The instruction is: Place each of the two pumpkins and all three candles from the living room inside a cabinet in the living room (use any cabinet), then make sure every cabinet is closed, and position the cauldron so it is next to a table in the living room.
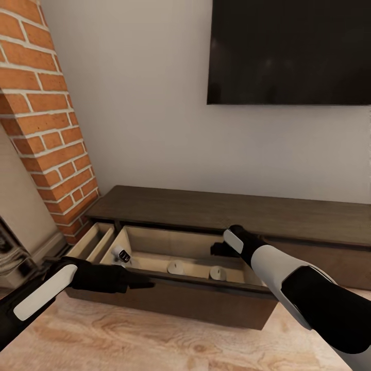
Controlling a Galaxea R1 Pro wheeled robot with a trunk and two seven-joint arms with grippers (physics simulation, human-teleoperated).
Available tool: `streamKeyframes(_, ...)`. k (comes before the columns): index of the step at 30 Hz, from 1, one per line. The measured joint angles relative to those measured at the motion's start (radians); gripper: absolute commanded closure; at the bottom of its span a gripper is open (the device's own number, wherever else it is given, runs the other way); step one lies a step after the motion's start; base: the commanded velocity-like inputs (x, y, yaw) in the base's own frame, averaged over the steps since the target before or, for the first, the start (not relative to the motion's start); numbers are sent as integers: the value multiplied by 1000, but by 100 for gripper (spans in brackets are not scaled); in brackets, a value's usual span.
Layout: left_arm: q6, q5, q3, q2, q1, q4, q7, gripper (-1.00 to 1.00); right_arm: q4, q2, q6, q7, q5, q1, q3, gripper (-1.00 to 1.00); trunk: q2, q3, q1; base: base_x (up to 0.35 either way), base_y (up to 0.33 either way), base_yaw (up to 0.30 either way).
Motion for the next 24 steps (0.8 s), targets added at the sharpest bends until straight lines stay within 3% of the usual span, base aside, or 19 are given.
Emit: streamKeyframes(24,0,-1,8,0,0,2,3,-100,-13,-3,-8,2,-7,0,-3,-100,6,93,-11,-73,14,0)
